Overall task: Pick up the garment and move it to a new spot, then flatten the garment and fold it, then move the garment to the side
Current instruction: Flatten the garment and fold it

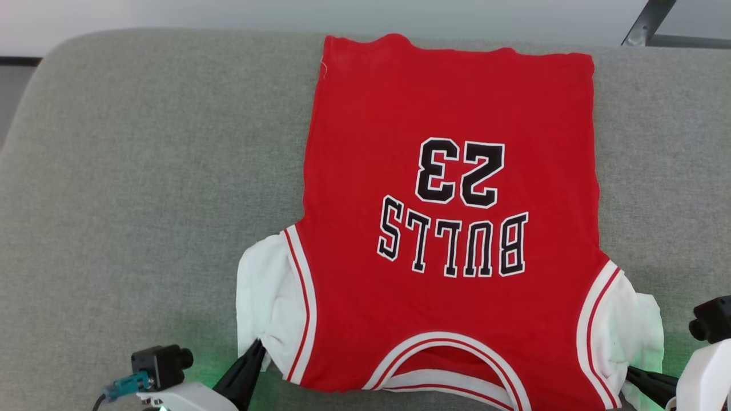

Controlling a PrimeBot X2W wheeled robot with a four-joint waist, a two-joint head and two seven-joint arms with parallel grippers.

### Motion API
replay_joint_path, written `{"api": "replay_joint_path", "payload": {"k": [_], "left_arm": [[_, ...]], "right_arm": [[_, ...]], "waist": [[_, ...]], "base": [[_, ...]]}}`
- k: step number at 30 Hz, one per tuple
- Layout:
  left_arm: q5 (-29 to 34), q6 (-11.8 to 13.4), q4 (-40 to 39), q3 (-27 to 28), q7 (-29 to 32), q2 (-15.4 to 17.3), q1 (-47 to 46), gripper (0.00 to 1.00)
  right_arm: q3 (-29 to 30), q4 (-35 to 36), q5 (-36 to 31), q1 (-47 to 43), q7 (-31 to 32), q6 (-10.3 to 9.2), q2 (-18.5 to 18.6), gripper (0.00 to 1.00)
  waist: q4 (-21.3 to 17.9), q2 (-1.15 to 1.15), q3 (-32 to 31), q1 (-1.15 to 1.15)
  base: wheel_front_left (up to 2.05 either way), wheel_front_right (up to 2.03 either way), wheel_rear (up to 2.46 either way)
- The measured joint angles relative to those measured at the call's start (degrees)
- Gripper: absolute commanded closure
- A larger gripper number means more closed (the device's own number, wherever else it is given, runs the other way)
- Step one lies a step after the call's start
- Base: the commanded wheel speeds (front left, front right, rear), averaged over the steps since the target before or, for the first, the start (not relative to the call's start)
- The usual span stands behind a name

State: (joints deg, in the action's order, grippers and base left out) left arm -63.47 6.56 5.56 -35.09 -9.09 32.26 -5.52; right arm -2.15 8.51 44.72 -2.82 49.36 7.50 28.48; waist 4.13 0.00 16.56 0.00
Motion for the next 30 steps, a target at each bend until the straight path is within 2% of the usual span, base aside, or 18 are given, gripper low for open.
{"api": "replay_joint_path", "payload": {"k": [7,8,9,11,15,20,23,26,30], "left_arm": [[-0.03,-1.92,3.86,-0.29,-0.27,-1.20,-1.74,1.00],[-0.02,-2.09,4.20,-0.27,-0.34,-1.25,-1.86,1.00],[-0.03,-2.26,4.48,-0.31,-0.51,-1.31,-1.96,1.00],[-0.03,-2.55,4.85,-0.32,-0.59,-1.37,-2.21,1.00],[-0.05,-2.81,4.90,-0.24,-0.85,-1.45,-2.25,1.00],[0.40,-2.26,3.53,-0.35,-1.21,-1.18,-2.20,1.00],[1.01,-1.80,2.16,-0.62,-1.24,-1.27,-2.52,1.00],[1.83,-1.53,0.57,-1.11,-1.00,-1.43,-3.50,1.00],[4.23,-1.53,-1.08,-2.14,-0.77,-1.79,-6.33,1.00]], "right_arm": [[-3.59,-4.25,-0.41,2.20,-4.54,0.08,1.09,1.00],[-3.92,-4.35,-0.41,2.30,-5.48,0.09,1.18,0.93],[-4.14,-4.48,-0.44,2.31,-6.81,0.11,1.15,0.57],[-4.83,-4.16,-0.29,2.66,-8.78,0.10,1.24,0.00],[-4.26,-0.82,1.37,3.41,-11.59,0.04,2.44,0.00],[3.08,6.28,4.78,4.20,-10.85,0.01,5.72,0.00],[7.75,8.93,5.35,7.82,-8.62,0.01,7.30,0.00],[10.01,7.79,3.02,15.46,-6.44,0.01,8.72,0.00],[8.14,0.18,-3.12,30.31,-6.00,0.01,6.33,0.00]], "waist": [[-0.26,0.00,1.30,0.00],[-0.35,0.00,1.35,0.00],[-0.44,0.00,1.39,0.00],[-0.55,0.00,1.33,0.00],[-0.59,0.00,1.01,0.00],[-0.11,0.00,0.99,0.00],[0.54,0.00,1.50,0.00],[1.22,0.00,2.60,0.00],[2.43,0.00,4.79,0.00]], "base": [[0.00,0.00,0.00],[0.00,0.00,0.00],[0.00,0.00,0.00],[0.00,0.00,0.00],[0.00,0.00,0.00],[0.00,0.00,0.00],[0.00,0.00,0.00],[0.00,0.00,0.00],[0.00,0.00,0.00]]}}
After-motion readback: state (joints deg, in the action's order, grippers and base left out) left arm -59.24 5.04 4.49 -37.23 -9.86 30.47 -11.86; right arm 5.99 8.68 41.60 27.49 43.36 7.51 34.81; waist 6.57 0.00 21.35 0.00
